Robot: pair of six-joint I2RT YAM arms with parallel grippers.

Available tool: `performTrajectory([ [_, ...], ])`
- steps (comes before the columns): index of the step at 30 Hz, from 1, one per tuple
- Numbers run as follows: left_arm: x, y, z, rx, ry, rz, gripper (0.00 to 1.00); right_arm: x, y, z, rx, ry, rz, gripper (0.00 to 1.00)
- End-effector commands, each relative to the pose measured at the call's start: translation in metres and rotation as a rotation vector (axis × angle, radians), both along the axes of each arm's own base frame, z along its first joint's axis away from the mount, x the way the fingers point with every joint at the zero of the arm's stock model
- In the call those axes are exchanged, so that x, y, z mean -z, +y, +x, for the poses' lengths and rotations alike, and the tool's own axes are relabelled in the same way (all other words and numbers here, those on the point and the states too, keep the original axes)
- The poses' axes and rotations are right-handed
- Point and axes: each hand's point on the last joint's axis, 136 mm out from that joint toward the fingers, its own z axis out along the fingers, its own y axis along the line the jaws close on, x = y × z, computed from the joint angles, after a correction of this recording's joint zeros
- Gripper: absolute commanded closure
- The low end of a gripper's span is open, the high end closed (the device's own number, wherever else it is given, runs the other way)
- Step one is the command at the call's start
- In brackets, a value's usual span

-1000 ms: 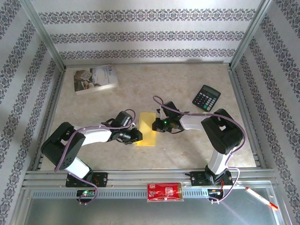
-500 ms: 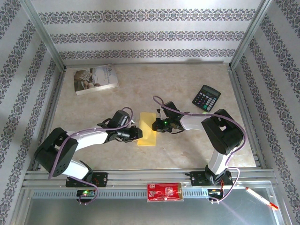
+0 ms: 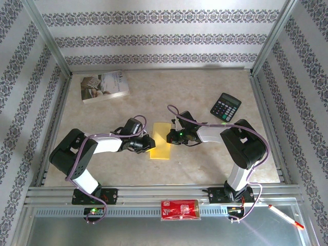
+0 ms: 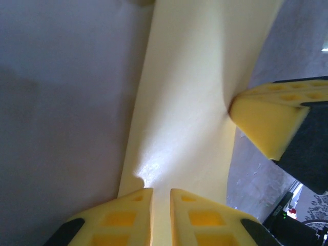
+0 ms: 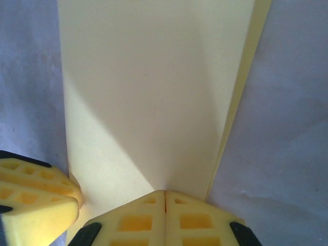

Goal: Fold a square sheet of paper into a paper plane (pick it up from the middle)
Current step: First fold the square sheet of paper in half at the center of the table.

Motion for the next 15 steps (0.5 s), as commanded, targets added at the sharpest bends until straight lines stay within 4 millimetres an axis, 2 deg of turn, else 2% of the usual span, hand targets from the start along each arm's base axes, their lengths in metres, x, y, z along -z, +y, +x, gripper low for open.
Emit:
performTrajectory([
  [1,-0.019,-0.006,0.014,-0.01,-0.055,-0.057,0.84,0.058,-0.057,-0.04,0.05,0.173,-0.265,1.0],
  [6,-0.021,-0.005,0.016,-0.01,-0.065,-0.057,0.82,0.059,-0.057,-0.04,0.05,0.174,-0.267,1.0],
  [15,-0.004,0.003,0.02,-0.026,-0.038,-0.029,0.82,0.059,-0.057,-0.041,0.052,0.174,-0.268,1.0],
])
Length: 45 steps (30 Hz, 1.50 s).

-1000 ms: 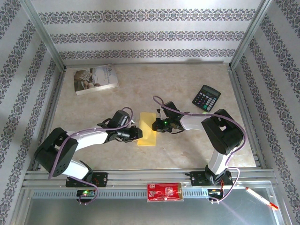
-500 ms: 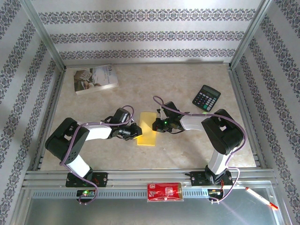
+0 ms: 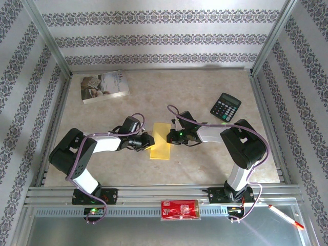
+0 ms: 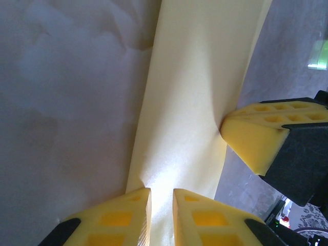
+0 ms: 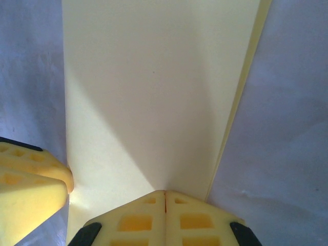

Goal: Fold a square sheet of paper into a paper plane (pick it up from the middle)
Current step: First fold the square sheet of paper in half at the center of the table, then fold the square sheet of paper in half at the center of the table.

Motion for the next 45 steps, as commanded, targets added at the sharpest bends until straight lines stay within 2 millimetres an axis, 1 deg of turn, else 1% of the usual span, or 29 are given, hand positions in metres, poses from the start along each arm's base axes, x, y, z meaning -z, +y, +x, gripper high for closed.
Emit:
performTrajectory([
  [1,0.001,-0.002,0.009,0.004,-0.015,-0.011,0.82,0.059,-0.057,-0.041,0.052,0.176,-0.269,1.0],
  [5,0.012,0.001,0.003,0.015,0.013,0.009,0.84,0.058,-0.057,-0.041,0.052,0.176,-0.269,1.0],
  [8,0.021,0.008,-0.004,0.019,0.035,0.051,0.85,0.057,-0.057,-0.041,0.051,0.174,-0.267,1.0],
  [14,0.033,0.026,-0.018,0.038,0.067,0.153,0.89,0.042,-0.049,-0.033,0.047,0.15,-0.221,1.0],
  [17,0.036,0.031,-0.02,0.045,0.077,0.166,0.9,0.023,-0.04,-0.026,0.043,0.118,-0.159,0.99],
  [20,0.039,0.033,-0.022,0.055,0.09,0.163,0.92,-0.005,-0.028,-0.016,0.031,0.067,-0.073,0.92],
  [24,0.041,0.032,-0.023,0.076,0.1,0.163,0.93,-0.039,-0.004,-0.006,0.001,0.02,0.059,0.83],
  [26,0.043,0.032,-0.024,0.086,0.103,0.167,0.93,-0.049,0.004,-0.002,-0.007,0.007,0.095,0.81],
  [28,0.045,0.033,-0.026,0.102,0.107,0.177,0.94,-0.055,0.012,0.001,-0.011,0.002,0.112,0.81],
  [31,0.047,0.036,-0.03,0.119,0.112,0.192,0.96,-0.058,0.024,0.006,-0.018,0.006,0.133,0.81],
  [36,0.051,0.038,-0.032,0.131,0.117,0.211,1.0,-0.056,0.051,0.014,-0.026,0.029,0.166,0.89],
  [40,0.054,0.04,-0.033,0.131,0.123,0.224,1.0,-0.047,0.068,0.016,-0.032,0.059,0.162,0.94],
  [45,0.057,0.042,-0.034,0.134,0.127,0.239,1.0,-0.034,0.08,0.016,-0.04,0.091,0.154,0.98],
])
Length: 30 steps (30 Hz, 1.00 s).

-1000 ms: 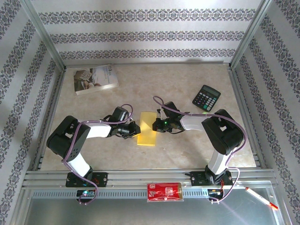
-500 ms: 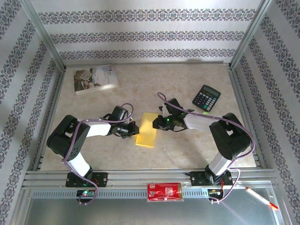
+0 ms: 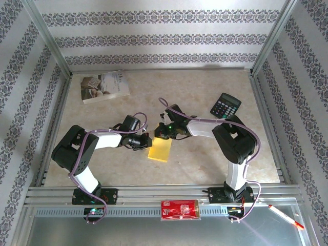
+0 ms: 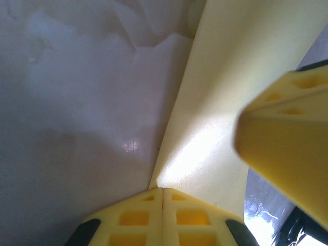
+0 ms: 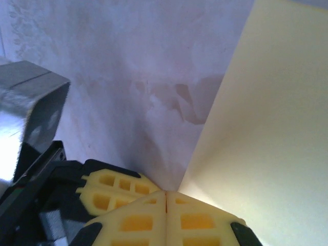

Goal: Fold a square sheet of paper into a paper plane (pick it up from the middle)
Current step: Fold the square sheet of paper in half at the center of the table.

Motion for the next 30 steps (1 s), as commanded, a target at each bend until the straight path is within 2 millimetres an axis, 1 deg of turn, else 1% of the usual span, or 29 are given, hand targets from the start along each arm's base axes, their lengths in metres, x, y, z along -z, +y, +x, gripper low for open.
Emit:
performTrajectory([
  [1,0.045,0.034,-0.031,-0.014,0.15,0.18,1.0,-0.002,0.015,0.002,-0.011,0.012,0.022,0.99],
  [4,0.046,0.035,-0.032,-0.011,0.15,0.19,1.0,0.004,0.02,0.0,-0.019,0.022,0.011,1.0],
  [10,0.049,0.039,-0.035,0.008,0.149,0.234,1.0,0.02,0.017,0.003,-0.007,0.042,-0.033,1.0],
  [17,0.06,0.049,-0.047,0.057,0.177,0.332,1.0,0.036,-0.001,0.018,0.042,0.045,-0.09,1.0],
  [25,0.069,0.056,-0.059,0.084,0.2,0.382,1.0,0.048,-0.021,0.033,0.086,0.048,-0.133,1.0],
  [30,0.071,0.057,-0.063,0.093,0.203,0.396,1.0,0.049,-0.031,0.048,0.112,0.044,-0.138,1.0],
])
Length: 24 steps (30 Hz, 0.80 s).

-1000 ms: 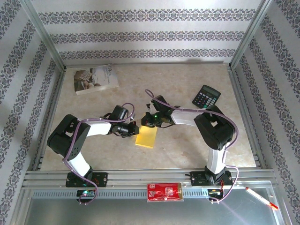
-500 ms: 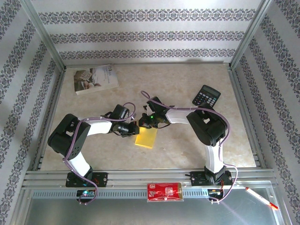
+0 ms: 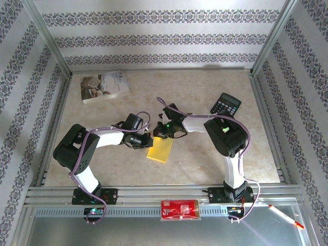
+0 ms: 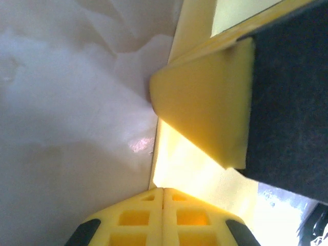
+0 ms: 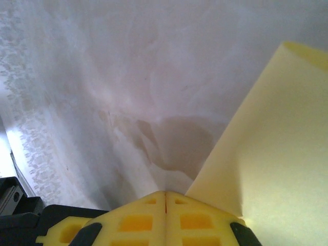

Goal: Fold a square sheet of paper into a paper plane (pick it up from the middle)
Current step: Fold the square sheet of paper in half at the center of the table.

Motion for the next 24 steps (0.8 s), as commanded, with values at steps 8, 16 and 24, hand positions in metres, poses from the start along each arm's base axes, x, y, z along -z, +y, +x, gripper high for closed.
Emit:
performTrajectory([
  [8,0.071,0.06,-0.066,0.016,0.219,0.347,1.0,0.02,-0.043,0.049,0.124,-0.046,-0.123,1.0],
  [16,0.071,0.062,-0.068,0.028,0.21,0.37,1.0,0.026,-0.054,0.064,0.153,-0.047,-0.148,1.0],
  [24,0.071,0.061,-0.069,0.034,0.205,0.374,1.0,0.004,-0.058,0.09,0.166,-0.086,-0.114,1.0],
])
